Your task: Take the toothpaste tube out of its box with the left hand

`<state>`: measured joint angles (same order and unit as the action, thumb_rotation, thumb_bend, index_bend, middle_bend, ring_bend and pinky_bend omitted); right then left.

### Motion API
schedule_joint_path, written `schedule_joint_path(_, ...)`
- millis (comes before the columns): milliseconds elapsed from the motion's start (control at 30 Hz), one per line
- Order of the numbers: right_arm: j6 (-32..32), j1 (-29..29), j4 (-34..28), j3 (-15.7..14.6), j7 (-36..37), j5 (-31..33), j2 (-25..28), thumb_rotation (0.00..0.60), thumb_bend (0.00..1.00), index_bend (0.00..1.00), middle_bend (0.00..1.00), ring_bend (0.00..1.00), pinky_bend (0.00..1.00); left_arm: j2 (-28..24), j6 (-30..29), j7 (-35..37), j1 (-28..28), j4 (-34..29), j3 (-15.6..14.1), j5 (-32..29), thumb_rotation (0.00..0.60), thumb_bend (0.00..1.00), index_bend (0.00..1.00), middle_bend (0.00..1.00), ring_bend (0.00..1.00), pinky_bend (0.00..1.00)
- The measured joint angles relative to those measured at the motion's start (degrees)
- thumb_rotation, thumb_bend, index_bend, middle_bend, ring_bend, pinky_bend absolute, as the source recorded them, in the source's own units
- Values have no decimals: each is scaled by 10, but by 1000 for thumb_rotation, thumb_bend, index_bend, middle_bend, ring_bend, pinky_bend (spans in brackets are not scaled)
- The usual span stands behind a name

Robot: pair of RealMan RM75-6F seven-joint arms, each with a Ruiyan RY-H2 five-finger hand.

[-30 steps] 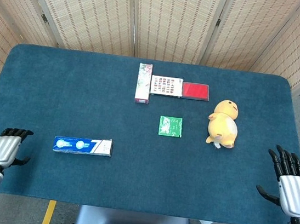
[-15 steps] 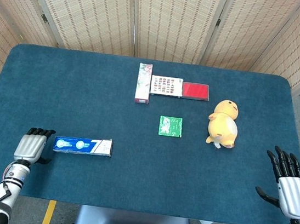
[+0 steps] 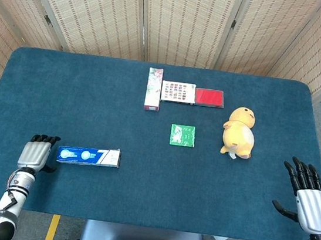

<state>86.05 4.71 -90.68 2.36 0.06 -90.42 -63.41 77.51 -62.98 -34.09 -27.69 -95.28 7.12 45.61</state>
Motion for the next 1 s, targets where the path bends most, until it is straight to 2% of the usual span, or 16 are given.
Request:
schedule_joint_path(167,-5,2,0,2,-9,6,-4,600,204,0,0,0,0,5,30,30,-6,24,-3,-3,600,190,198,237,141,128)
schedule_joint_path(667,-18,8,-2,4,-22,18,-7,600,204,0,0,0,0,6,67,75,-31,43,1,7,600,194,231,237,161,125)
schedule_joint_path(1000,-17,8,-1,5,-20,19,-7,600,204,0,0,0,0,16,81,98,-40,70,1,8,600,198,330,336,254,129)
